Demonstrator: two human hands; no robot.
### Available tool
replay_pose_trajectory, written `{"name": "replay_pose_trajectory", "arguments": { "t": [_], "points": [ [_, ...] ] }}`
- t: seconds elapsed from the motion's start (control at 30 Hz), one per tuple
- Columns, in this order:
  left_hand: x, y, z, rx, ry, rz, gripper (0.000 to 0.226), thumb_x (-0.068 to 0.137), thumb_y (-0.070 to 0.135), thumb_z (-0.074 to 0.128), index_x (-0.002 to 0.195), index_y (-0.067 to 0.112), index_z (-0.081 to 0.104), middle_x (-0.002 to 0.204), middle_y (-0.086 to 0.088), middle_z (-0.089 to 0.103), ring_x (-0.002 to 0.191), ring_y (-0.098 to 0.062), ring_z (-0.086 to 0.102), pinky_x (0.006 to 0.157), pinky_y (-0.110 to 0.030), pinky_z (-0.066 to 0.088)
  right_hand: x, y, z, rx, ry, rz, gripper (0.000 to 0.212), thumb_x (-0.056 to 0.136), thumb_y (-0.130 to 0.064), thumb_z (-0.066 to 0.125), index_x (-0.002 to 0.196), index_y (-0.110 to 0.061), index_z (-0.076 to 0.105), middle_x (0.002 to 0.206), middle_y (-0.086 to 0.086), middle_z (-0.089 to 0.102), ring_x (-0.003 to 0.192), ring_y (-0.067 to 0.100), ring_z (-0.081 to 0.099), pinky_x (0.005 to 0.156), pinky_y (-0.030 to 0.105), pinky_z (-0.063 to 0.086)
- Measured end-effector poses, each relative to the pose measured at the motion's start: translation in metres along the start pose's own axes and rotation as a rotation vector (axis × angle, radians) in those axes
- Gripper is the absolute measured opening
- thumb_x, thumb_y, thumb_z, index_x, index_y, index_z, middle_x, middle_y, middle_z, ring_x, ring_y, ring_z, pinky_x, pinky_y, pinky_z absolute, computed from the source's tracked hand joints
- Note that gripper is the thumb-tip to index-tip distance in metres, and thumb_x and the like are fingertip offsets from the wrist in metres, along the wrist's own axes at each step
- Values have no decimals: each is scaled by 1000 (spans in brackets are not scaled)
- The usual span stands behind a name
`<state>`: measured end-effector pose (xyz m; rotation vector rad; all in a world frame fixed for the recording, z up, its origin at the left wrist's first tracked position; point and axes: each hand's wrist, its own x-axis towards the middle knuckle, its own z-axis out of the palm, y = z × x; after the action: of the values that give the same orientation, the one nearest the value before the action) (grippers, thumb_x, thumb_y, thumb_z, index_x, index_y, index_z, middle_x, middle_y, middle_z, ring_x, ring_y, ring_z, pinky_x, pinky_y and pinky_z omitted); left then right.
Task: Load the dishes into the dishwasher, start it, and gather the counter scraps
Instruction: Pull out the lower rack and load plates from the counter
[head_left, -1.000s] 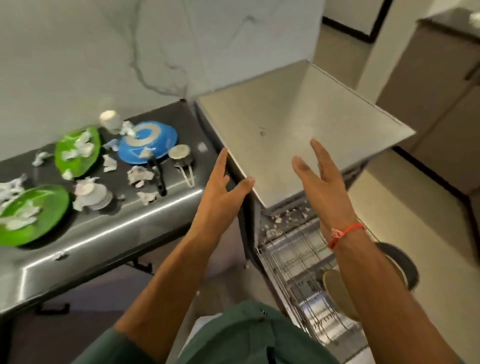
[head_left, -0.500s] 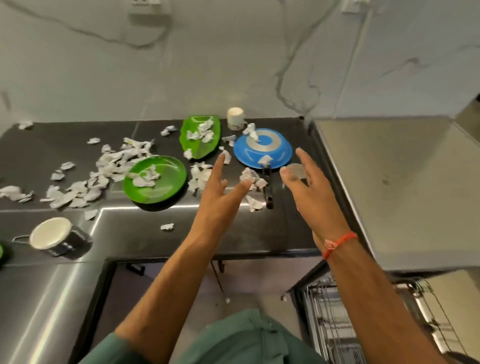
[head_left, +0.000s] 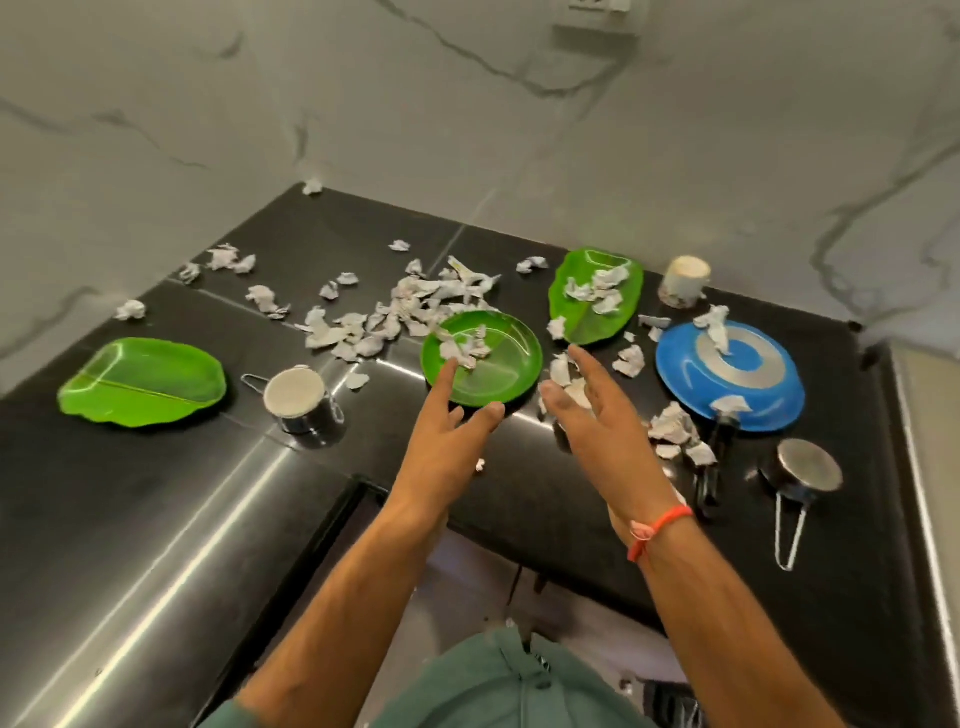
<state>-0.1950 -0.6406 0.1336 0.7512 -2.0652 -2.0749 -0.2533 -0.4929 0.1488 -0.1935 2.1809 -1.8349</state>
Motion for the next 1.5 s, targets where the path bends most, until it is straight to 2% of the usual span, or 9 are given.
{"name": "replay_pose_trajectory", "arguments": {
  "t": [0.1,0.17,0.23,0.37,0.47,0.6,0.77,1.37,1.5],
  "points": [
    [8,3,-5,15,37,-9,64,93,24,69,150,34,40,130,22,60,114,16,56,100,-25,48,18,-2,11,1,-82,-11,59,97,-36,63,150,-34,40,148,-19,38,142,4,33,120,40,32],
    [9,2,-5,-11,72,-33,47,99,9,60,134,36,43,106,32,52,79,34,52,75,-4,47,25,1,15,1,-123,-9,58,98,-35,62,150,-33,39,147,-18,39,139,1,32,120,36,30],
    [8,3,-3,-25,108,-55,53,99,8,59,134,42,38,101,34,44,70,37,47,76,-4,44,31,6,17,2,-154,-1,58,98,-36,62,150,-34,38,143,-20,38,133,-2,31,115,29,30],
    [19,-11,-12,-40,113,-76,52,98,12,62,130,46,39,105,31,46,82,34,50,100,-27,40,42,15,24,-16,-180,27,56,97,-40,62,149,-37,40,149,-15,39,130,0,32,108,27,32],
    [37,-11,-18,-43,94,-105,56,96,18,66,138,47,42,122,16,44,126,5,46,114,-38,37,54,14,35,-34,-194,46,56,97,-40,62,149,-35,42,152,-11,40,130,2,33,110,29,34],
    [61,-4,-31,-93,55,-113,43,97,12,64,123,43,51,103,25,50,85,21,53,88,-19,43,71,7,50,-61,-184,73,58,94,-44,65,148,-36,44,153,-9,42,138,7,36,117,39,35],
    [91,-2,-56,-81,38,-145,72,96,22,67,157,33,30,161,-3,33,125,-5,42,101,-29,37,94,4,71,-39,-167,89,56,95,-41,65,147,-36,43,150,-9,43,132,4,36,112,32,34],
    [212,40,35,179,-355,-133,74,95,24,67,159,24,28,161,-10,33,144,-23,39,106,-31,35,212,5,-18,-259,159,282,52,97,-31,65,142,-9,52,149,10,49,135,23,48,100,27,36],
    [241,39,70,228,-408,-176,70,91,22,70,153,17,37,141,-2,54,119,-16,57,99,-29,45,234,20,-33,-254,163,373,54,97,-30,64,142,-4,51,148,13,50,135,25,48,104,30,37]
  ]
}}
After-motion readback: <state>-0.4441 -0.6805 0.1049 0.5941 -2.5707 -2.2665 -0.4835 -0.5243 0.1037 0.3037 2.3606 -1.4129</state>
